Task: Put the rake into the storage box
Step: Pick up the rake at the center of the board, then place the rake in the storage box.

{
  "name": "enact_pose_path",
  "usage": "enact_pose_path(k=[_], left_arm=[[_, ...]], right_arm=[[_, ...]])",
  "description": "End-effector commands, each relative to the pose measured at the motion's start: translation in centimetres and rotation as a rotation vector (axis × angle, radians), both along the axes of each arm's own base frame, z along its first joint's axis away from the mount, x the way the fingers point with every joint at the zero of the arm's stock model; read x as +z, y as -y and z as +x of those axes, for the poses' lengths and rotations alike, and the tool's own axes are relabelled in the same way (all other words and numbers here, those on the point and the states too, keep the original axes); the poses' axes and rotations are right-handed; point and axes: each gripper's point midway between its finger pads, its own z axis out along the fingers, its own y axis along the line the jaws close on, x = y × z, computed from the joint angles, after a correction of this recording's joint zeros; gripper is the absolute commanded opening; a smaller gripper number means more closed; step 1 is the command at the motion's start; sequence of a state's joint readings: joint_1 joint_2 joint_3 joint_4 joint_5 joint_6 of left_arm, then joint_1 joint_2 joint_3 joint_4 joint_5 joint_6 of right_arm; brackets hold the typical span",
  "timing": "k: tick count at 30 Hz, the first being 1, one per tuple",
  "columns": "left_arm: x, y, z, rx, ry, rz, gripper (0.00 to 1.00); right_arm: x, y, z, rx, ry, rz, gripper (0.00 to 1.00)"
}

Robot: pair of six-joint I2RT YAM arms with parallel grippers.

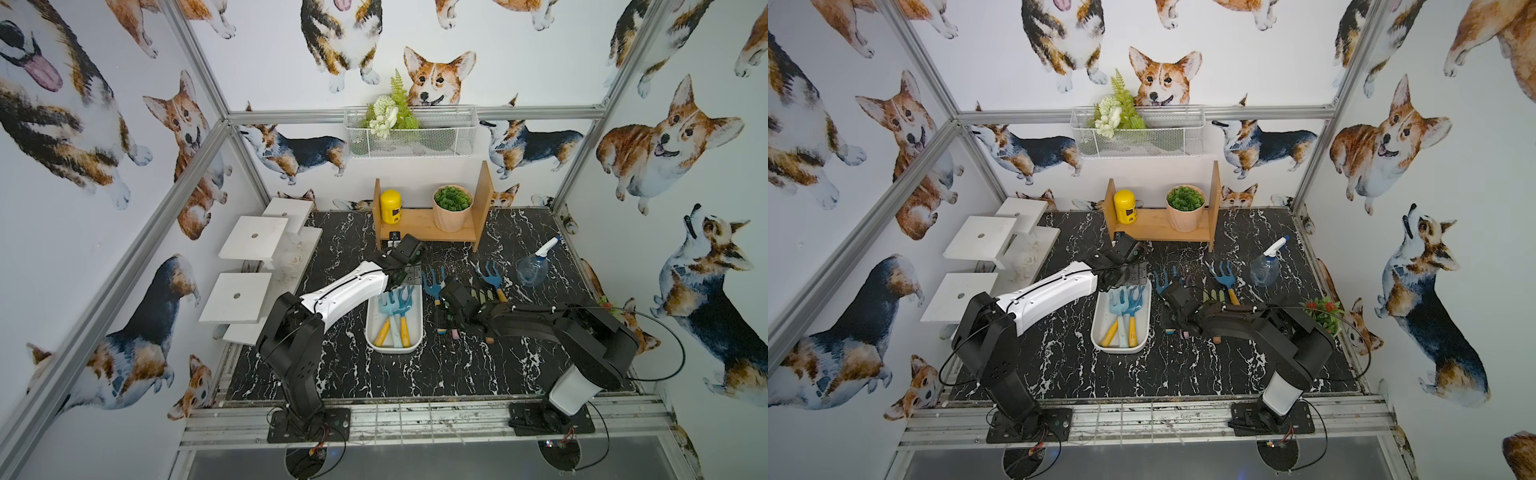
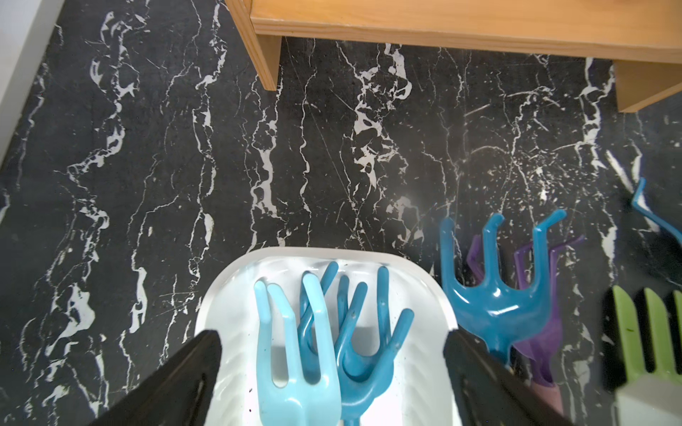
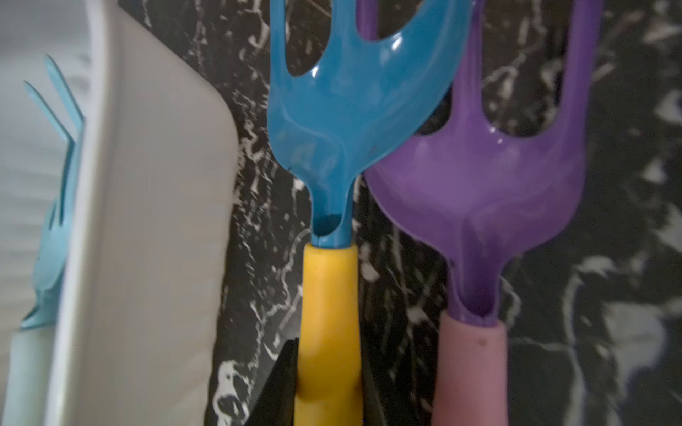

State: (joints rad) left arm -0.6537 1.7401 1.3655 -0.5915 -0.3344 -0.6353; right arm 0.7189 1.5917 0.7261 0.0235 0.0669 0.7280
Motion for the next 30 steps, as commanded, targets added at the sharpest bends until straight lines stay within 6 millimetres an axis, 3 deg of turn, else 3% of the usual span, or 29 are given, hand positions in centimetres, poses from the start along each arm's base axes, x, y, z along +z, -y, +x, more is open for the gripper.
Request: enact_pose_path(k=[1, 5, 7, 8, 10, 21, 25, 26, 30], left_arm=[[0.8, 1.9, 0.4, -0.088, 0.029, -0.090, 1.00], [1.8, 4.9, 0.0, -0.251, 0.072, -0.219, 0.99], [1.9, 6.4, -0.5, -0.331, 0.085, -0.285, 1.00], [3.3, 7.2, -0.9, -0.378, 0.121, -0.336, 1.00], [4.0, 8.2, -1.5, -0.438, 0.146, -0.399, 1.00], [3.0, 10.2, -2.9, -0.569, 0.126, -0.482, 0.98], [3.0, 10.7, -2.5, -0.566, 0.127, -0.533, 0.79], [2.5, 11.0, -2.1, -0.561, 0.114, -0.556, 0.65], [2.2, 11.3, -1.6, -0.557, 0.098, -0.589, 0.22]], right_arm=[[2.3, 0.6, 0.5, -0.041, 0.048, 0.100, 0.04], [5.5, 0.8, 0.8, -0.049, 0.142, 0.271, 0.04], [6.9, 0.0, 0.6, -0.006, 0.176, 0.347, 0.04], [7.5, -0.5, 0.4, 0.021, 0.191, 0.377, 0.05], [8.6, -1.5, 0.4, 0.068, 0.213, 0.417, 0.05], [13.4, -3.5, 0.0, 0.192, 0.316, 0.543, 0.05], [14.0, -4.0, -0.3, 0.220, 0.321, 0.557, 0.05], [14.0, -4.1, -0.3, 0.219, 0.322, 0.556, 0.05], [13.3, -4.3, -0.3, 0.209, 0.297, 0.537, 0.05]])
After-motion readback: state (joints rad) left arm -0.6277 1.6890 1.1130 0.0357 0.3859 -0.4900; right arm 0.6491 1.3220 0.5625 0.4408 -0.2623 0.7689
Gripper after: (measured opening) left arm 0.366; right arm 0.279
